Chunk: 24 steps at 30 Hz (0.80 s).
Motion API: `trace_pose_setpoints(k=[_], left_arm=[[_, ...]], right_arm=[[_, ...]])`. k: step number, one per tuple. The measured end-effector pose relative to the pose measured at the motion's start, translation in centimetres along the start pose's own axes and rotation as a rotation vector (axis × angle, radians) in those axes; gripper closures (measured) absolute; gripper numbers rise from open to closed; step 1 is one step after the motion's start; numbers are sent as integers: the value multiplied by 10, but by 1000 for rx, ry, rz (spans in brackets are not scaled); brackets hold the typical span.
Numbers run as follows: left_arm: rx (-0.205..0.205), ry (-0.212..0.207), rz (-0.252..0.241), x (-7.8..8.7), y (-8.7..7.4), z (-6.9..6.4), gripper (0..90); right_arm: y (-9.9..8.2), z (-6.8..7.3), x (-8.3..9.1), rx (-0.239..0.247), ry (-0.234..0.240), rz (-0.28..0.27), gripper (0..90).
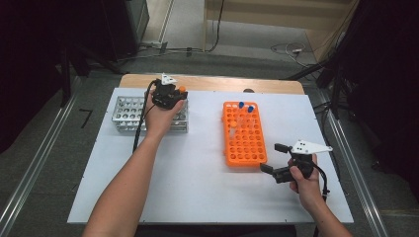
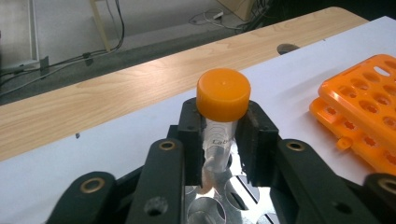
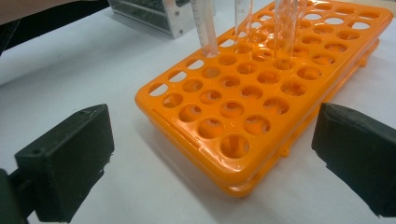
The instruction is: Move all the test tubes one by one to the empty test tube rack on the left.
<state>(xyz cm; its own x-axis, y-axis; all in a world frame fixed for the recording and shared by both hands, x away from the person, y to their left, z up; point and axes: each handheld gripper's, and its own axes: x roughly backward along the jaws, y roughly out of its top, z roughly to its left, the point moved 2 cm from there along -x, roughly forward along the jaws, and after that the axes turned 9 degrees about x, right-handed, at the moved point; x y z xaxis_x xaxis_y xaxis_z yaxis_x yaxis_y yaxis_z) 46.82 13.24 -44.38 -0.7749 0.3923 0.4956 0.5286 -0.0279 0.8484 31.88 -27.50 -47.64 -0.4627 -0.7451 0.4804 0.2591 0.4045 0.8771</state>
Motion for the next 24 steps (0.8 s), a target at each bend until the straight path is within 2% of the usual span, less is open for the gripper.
trace_pose_setpoints(k=[1, 2, 5, 10, 14, 19, 24], left_arm=[[3, -1, 0, 1, 0, 0, 642], [16, -4, -2, 1, 1, 1, 642], [45, -32, 7, 4, 1, 2, 484], [68, -59, -13, 15, -2, -1, 216], [80, -99, -9, 25, -6, -8, 78], [77, -146, -27, 41, -13, -18, 0], [69, -180, -54, 59, -22, -29, 0]], right_arm=[[0, 0, 0, -1, 1, 0, 0], [0, 0, 0, -1, 1, 0, 0], [0, 0, -1, 0, 2, 1, 0], [0, -1, -1, -3, 2, -5, 0], [2, -2, -2, -6, 1, -3, 0], [6, -2, -3, -5, -4, -8, 0], [12, -3, -4, -3, -9, -19, 0]])
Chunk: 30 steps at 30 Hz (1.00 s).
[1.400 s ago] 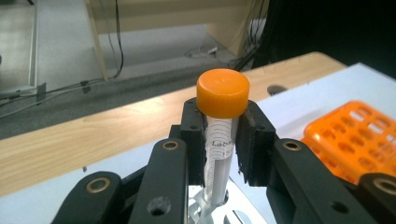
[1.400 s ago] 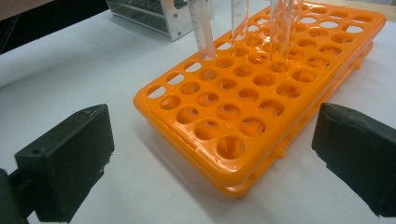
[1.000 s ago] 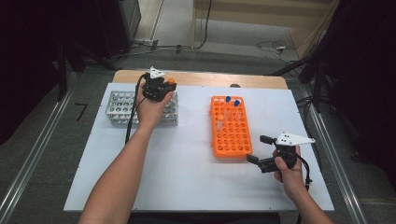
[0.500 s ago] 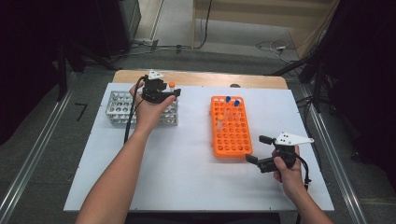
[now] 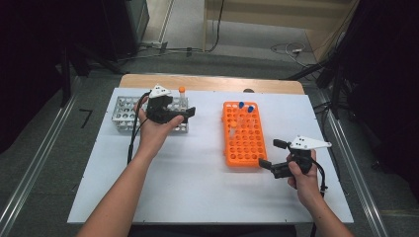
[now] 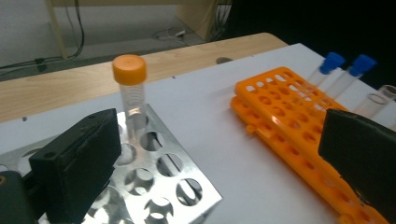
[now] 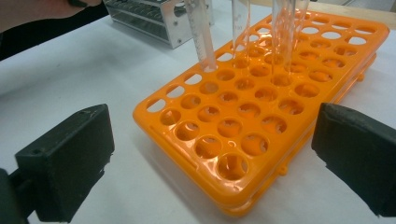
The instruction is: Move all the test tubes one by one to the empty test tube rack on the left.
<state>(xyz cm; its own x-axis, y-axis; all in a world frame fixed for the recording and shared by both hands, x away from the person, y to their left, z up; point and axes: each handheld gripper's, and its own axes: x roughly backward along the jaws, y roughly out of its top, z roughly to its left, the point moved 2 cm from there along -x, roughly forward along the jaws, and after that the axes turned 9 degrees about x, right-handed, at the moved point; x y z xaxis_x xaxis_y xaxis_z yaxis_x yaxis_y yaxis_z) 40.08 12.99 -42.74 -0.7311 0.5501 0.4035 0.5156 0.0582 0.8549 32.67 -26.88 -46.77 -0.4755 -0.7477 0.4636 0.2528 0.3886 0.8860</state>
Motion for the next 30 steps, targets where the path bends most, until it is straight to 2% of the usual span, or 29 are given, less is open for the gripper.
trace_pose_setpoints(k=[7, 10, 14, 15, 18, 20, 21, 22, 23, 25, 26, 27, 28, 29, 30], left_arm=[[-35, -45, -28, 25, -17, -22, 0], [-56, -55, -36, 35, -26, -30, 0], [-43, -77, -61, 50, -39, -38, 0], [-38, -85, -61, 54, -43, -39, 0], [-36, -96, -62, 60, -56, -41, 0], [-36, -103, -49, 62, -60, -42, 0], [-35, -106, -50, 64, -62, -43, 0], [-35, -112, -51, 65, -63, -43, 0], [-35, -115, -52, 65, -64, -43, 0], [-34, -114, -49, 65, -66, -43, 0], [-29, -117, -50, 65, -66, -42, 0], [-24, -115, -49, 65, -67, -42, 0], [-20, -119, -48, 64, -67, -41, 0], [-18, -121, -47, 64, -68, -41, 0], [-18, -120, -44, 64, -68, -41, 0]], right_arm=[[7, -2, -2, -8, 6, -20, 4], [12, -1, -7, -6, 20, -16, 42], [18, 1, -14, -8, 47, -13, 85], [21, 1, -19, -12, 58, -14, 115], [24, 1, -23, -22, 66, -14, 132], [30, 3, -32, -22, 63, -17, 199], [30, 3, -32, -22, 63, -17, 199], [35, 4, -38, -20, 48, -7, 268], [36, 4, -41, -24, 48, -11, 300], [38, 4, -44, -28, 48, -7, 331], [40, 5, -52, -27, 33, 8, 390], [40, 5, -52, -27, 33, 8, 390], [41, 6, -56, -25, 13, 26, 421], [43, 6, -64, 1, -11, 51, 478], [43, 6, -64, 1, -11, 51, 478]])
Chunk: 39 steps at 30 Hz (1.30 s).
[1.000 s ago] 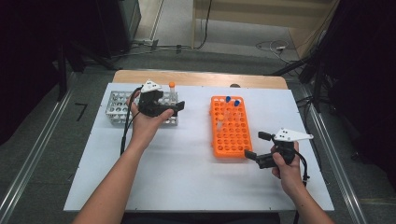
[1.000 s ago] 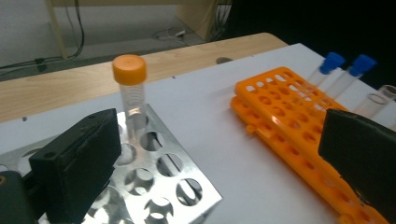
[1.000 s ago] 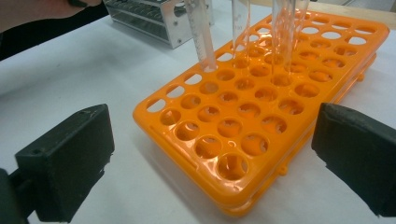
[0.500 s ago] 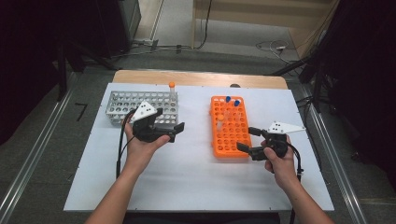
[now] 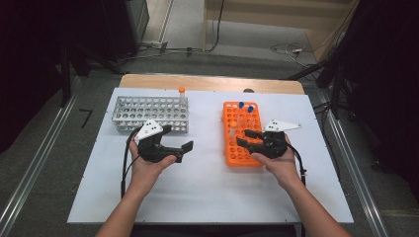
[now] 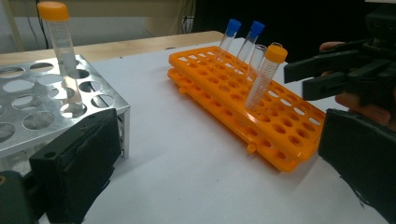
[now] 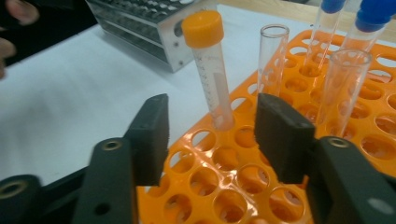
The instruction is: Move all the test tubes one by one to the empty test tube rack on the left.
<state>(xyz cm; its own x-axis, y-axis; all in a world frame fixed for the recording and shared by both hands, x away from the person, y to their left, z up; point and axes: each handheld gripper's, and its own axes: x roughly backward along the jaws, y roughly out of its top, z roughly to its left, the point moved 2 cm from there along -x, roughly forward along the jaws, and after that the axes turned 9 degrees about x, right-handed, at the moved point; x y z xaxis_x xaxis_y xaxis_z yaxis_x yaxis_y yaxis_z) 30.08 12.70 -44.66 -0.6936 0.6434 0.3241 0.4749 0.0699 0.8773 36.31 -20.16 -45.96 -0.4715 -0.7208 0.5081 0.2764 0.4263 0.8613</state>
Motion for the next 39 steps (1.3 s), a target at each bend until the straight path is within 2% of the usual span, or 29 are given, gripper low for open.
trace_pose_setpoints(k=[2, 7, 11, 14, 19, 23, 25, 31, 37, 38, 39], left_arm=[[1, 0, 1, -1, 0, 0, 0], [5, -7, 6, -3, -2, -2, 0], [5, -10, 9, -3, -2, -3, 0], [4, -11, 11, -4, -2, -4, 0], [4, -10, 17, -6, -3, -4, 0], [7, -12, 15, -6, -3, -5, 0], [8, -11, 16, -7, -3, -5, 0], [3, -12, 14, -7, -2, -7, 0], [8, -22, 6, -5, -1, -7, 18], [6, -24, 7, -5, -1, -7, 18], [4, -26, 6, -5, -1, -8, 18]], right_arm=[[2, 0, -7, 13, -5, 22, 520], [6, 1, -21, 12, 6, 60, 600], [9, 2, -27, 12, -1, 73, 623], [10, 2, -32, 13, -20, 95, 626], [9, 4, -40, 47, -59, 143, 627], [10, 4, -43, 43, -74, 164, 661], [10, 4, -44, 47, -88, 174, 709], [11, 4, -42, 47, -99, 153, 730], [17, 6, -31, 58, -117, 66, 732], [21, 8, -26, 53, -107, 31, 732], [21, 8, -26, 53, -107, 31, 732]])
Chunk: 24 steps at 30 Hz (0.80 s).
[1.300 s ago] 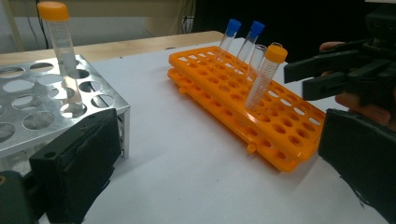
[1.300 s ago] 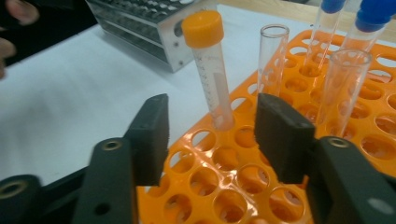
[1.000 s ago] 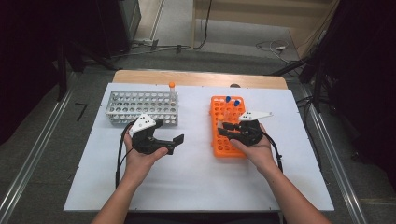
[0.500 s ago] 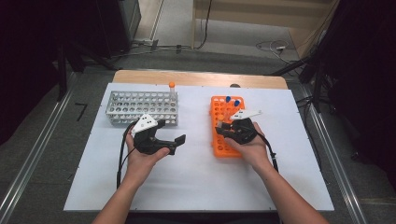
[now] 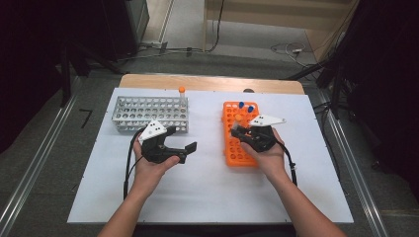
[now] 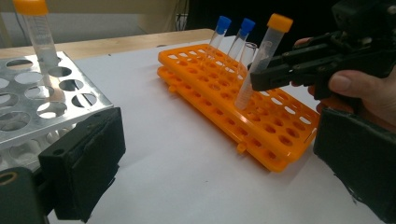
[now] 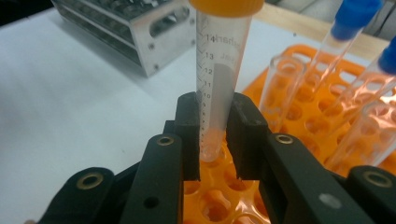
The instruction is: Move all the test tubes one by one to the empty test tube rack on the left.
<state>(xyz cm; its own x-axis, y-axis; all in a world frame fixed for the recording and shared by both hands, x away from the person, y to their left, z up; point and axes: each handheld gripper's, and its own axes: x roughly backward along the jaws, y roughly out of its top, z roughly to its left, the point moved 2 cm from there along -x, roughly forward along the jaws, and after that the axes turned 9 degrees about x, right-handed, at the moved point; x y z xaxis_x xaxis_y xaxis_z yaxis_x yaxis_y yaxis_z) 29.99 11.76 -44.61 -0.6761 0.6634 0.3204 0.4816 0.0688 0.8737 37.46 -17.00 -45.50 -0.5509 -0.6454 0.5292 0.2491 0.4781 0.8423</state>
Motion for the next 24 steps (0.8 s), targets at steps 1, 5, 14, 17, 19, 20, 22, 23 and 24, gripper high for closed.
trace_pose_setpoints(k=[1, 5, 14, 17, 19, 20, 22, 23, 24], left_arm=[[-1, -2, 1, 0, 0, -1, 18], [-3, -12, 1, -1, 0, -3, 18], [-20, -61, 3, 0, 4, -14, 45], [-29, -87, 9, -1, 5, -20, 64], [-33, -115, 10, -2, 5, -23, 89], [-37, -124, 15, -2, 5, -25, 102], [-45, -149, 19, -3, 4, -29, 129], [-48, -163, 20, -3, 4, -31, 147], [-53, -177, 23, -3, 4, -33, 173]], right_arm=[[1, 1, 3, 1, -1, -9, 732], [5, 4, 12, 5, 10, -33, 732], [7, 23, 31, 32, 106, -63, 732], [5, 33, 33, 43, 146, -59, 732], [3, 39, 33, 54, 171, -54, 732], [2, 43, 32, 58, 180, -54, 732], [0, 49, 30, 79, 198, -34, 732], [0, 52, 30, 85, 204, -29, 732], [-1, 54, 29, 82, 215, -25, 732]])
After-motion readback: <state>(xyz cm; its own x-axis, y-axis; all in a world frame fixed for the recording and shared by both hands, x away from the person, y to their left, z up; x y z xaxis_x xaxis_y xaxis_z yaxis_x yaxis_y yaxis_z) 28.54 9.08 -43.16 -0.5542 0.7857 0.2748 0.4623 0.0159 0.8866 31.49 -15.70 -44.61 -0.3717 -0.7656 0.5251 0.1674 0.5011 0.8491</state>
